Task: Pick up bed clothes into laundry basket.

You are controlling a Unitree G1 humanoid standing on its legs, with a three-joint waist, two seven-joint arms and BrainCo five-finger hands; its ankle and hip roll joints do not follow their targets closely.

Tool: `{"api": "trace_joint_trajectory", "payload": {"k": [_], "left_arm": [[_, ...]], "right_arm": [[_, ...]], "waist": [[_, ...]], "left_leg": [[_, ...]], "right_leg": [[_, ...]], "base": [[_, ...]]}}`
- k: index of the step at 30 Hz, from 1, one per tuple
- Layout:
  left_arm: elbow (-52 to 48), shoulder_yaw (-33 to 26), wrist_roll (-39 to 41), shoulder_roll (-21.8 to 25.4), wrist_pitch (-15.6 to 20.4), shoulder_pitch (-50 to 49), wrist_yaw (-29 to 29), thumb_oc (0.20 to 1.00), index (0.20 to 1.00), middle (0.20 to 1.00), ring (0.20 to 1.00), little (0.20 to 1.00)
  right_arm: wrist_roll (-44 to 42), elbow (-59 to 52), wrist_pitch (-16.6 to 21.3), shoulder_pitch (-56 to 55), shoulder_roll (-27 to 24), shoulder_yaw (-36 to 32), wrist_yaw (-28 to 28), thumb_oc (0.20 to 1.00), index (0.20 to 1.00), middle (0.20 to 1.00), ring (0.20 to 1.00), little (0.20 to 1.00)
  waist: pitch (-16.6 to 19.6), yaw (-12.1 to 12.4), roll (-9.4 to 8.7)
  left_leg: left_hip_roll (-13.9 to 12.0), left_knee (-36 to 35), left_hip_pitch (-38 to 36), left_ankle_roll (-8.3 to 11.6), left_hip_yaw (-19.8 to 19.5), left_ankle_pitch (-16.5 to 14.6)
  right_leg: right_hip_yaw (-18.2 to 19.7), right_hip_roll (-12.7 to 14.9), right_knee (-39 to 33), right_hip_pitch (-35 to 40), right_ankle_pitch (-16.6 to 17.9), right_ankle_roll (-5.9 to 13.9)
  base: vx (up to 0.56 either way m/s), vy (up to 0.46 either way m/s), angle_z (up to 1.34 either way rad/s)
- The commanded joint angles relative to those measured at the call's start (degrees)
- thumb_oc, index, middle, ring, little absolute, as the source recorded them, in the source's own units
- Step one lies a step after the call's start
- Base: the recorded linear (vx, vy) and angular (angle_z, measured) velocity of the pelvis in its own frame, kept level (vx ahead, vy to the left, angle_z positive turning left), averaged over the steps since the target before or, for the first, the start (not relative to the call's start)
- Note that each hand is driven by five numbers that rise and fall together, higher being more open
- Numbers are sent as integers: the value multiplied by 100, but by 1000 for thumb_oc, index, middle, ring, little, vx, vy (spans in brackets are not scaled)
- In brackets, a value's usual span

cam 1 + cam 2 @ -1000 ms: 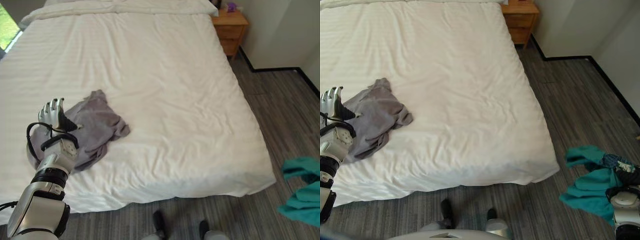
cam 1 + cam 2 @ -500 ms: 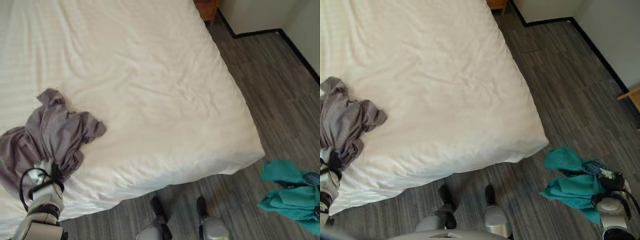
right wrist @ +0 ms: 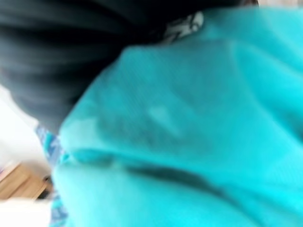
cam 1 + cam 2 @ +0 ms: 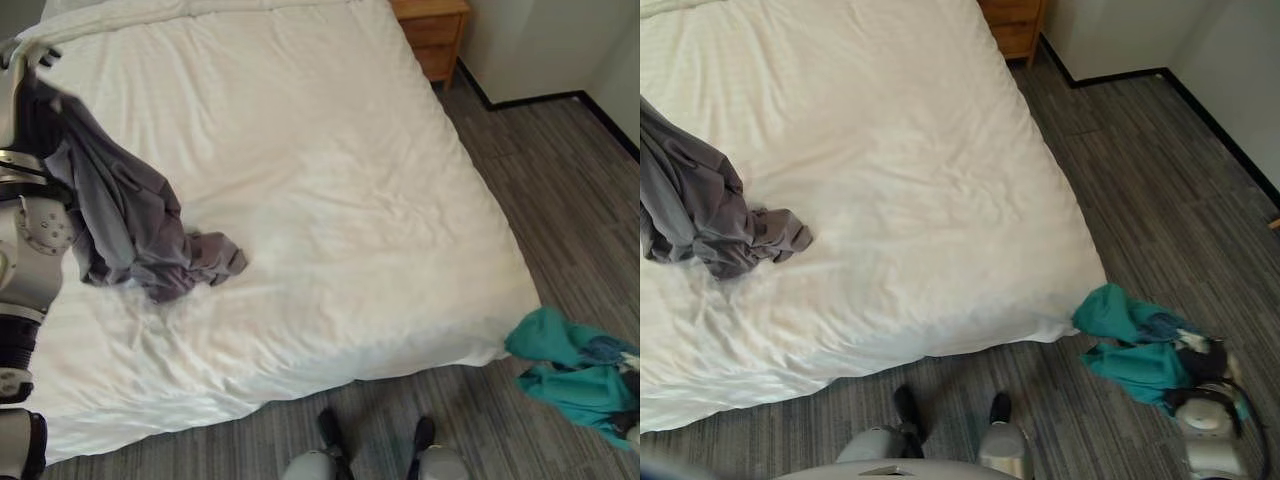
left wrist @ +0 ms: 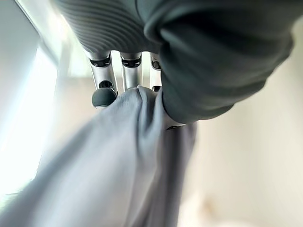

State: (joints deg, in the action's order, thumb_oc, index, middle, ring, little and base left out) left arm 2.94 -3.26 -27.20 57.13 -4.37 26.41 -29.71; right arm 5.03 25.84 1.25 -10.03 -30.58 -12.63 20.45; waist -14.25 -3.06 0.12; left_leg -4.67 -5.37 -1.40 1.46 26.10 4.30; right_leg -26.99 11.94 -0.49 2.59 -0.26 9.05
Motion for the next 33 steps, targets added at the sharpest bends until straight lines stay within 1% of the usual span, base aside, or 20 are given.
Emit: {"api": "trace_joint_trajectory", "payload": {"k": [1,2,3,4,5,8,10,12,13,14,17,21,23,24,25,26,28,30,31,33], "left_arm": [[66,-205,-9,-245,423,-38,-247,200,200,200,200,200],[-190,-316,137,-649,536,-231,-350,200,200,200,200,200],[-217,-343,133,-667,533,-272,-343,200,200,200,200,200],[-379,-346,210,-889,628,-290,-376,200,200,200,200,200],[-687,-255,432,-1277,725,-309,-332,200,200,200,200,200],[-1124,-133,503,-1550,853,-388,-228,200,200,200,200,200],[-1475,212,483,-1857,1011,-427,-142,200,200,200,200,200],[-1382,422,538,-1954,979,-313,-139,200,200,200,200,200],[-1327,426,542,-1978,990,-249,-155,200,200,200,200,200],[-1277,651,545,-2024,931,-107,-119,200,200,200,200,200],[-902,862,361,-1956,789,407,-278,200,200,200,200,200],[-356,981,497,-1952,699,799,-343,200,200,200,200,200],[-103,1061,768,-2054,702,1076,-274,200,200,200,200,200],[-94,1067,770,-2055,705,1085,-276,200,200,200,200,200],[-122,1074,967,-2135,751,1213,-281,200,200,200,200,200],[-157,1093,1046,-2171,791,1253,-276,200,200,200,200,200],[-290,1130,1231,-2255,903,1339,-315,200,200,200,200,200],[-467,1131,1436,-2355,1052,1362,-326,200,200,200,200,200],[-640,1193,1599,-2521,1143,1287,-315,200,200,200,200,200],[-776,1368,1588,-2677,1141,1314,-267,200,200,200,200,200]], "right_arm": [[903,-734,-93,600,-161,153,242,200,200,200,200,200],[1036,-923,-49,567,-143,177,260,200,200,200,200,200],[1040,-938,-55,551,-155,179,257,200,200,200,200,200],[1079,-1023,-34,630,-106,189,329,200,200,200,200,200],[1136,-1344,-60,821,-31,190,365,200,200,200,200,200],[1250,-1671,-105,898,-60,125,423,200,200,200,200,200],[1399,-2040,-59,1181,-282,193,452,200,200,200,200,200],[1352,-2151,3,1501,-539,259,515,200,200,200,200,200],[1332,-2117,3,1556,-587,266,519,200,200,200,200,200],[1358,-2208,46,1773,-868,363,521,200,200,200,200,200],[1220,-2126,110,2278,-1242,619,552,200,200,200,200,200],[1195,-1908,104,2529,-1434,921,525,200,200,200,200,200],[1270,-1867,50,2385,-1438,975,477,200,200,200,200,200],[1272,-1873,47,2379,-1438,968,475,200,200,200,200,200],[1294,-1924,25,2385,-1361,1000,492,200,200,200,200,200],[1290,-1935,11,2439,-1328,1041,505,200,200,200,200,200],[1293,-1991,40,2593,-1271,1222,493,200,200,200,200,200],[1283,-2065,71,2719,-1322,1336,458,200,200,200,200,200],[1322,-2144,76,2705,-1406,1430,403,200,200,200,200,200],[1377,-2250,101,2636,-1457,1459,332,200,200,200,200,200]], "waist": [[225,368,24],[291,416,4],[294,417,16],[358,442,12],[471,579,40],[537,745,70],[626,765,83],[695,689,124],[658,720,185],[714,573,182],[681,482,398],[670,425,568],[626,279,723],[621,280,726],[601,163,836],[583,151,875],[498,223,904],[397,307,895],[341,488,800],[320,580,622]], "left_leg": [[-459,38,-289,400,286,-289],[-471,50,-344,424,254,-381],[-470,50,-356,424,264,-386],[-503,60,-341,424,351,-353],[-561,75,-293,424,556,-249],[-651,78,-257,484,691,-114],[-897,98,-249,668,852,219],[-1081,109,-301,789,931,384],[-1150,109,-324,838,958,418],[-1300,122,-386,913,1062,546],[-1659,132,-501,1165,1245,866],[-1834,137,-591,1282,1282,1062],[-1941,134,-623,1332,1318,1248],[-1946,134,-625,1333,1314,1250],[-1997,136,-654,1354,1322,1412],[-2009,145,-664,1354,1309,1478],[-1989,321,-605,1354,1006,1706],[-1971,806,-445,1354,512,1653],[-1424,1305,-182,1146,-636,1093],[-854,1599,52,859,-1269,471]], "right_leg": [[-394,833,1022,-76,457,500],[-370,905,1049,58,425,560],[-360,906,1053,60,423,561],[-505,1002,1050,173,488,569],[-810,1163,984,434,675,590],[-1008,1163,768,664,777,595],[-965,817,294,840,559,580],[-897,617,92,860,343,551],[-869,541,53,872,335,516],[-799,409,-80,880,210,489],[-625,40,-339,903,81,343],[-480,-131,-398,922,-60,260],[-475,-228,-413,975,-147,227],[-478,-233,-413,980,-148,224],[-421,-247,-428,957,-189,222],[-377,-257,-435,936,-216,216],[-221,-293,-451,885,-268,205],[-101,-364,-451,754,-267,101],[329,-451,-451,679,-348,-2],[721,-423,-451,649,-319,-38]], "base": [[-39,-91,-77],[-39,-90,-56],[-6,-67,-60],[-130,-121,-84],[-130,-121,-96],[-156,-198,-72],[-97,-236,-78],[-34,-166,-98],[-51,-168,-93],[-76,-218,-62],[-61,-213,-54],[-7,-112,-57],[-13,-122,-20],[-5,-44,-1],[-14,-27,-4],[3,-31,-5],[35,-63,-34],[55,-218,-87],[121,-328,-108],[139,-239,-189]]}}
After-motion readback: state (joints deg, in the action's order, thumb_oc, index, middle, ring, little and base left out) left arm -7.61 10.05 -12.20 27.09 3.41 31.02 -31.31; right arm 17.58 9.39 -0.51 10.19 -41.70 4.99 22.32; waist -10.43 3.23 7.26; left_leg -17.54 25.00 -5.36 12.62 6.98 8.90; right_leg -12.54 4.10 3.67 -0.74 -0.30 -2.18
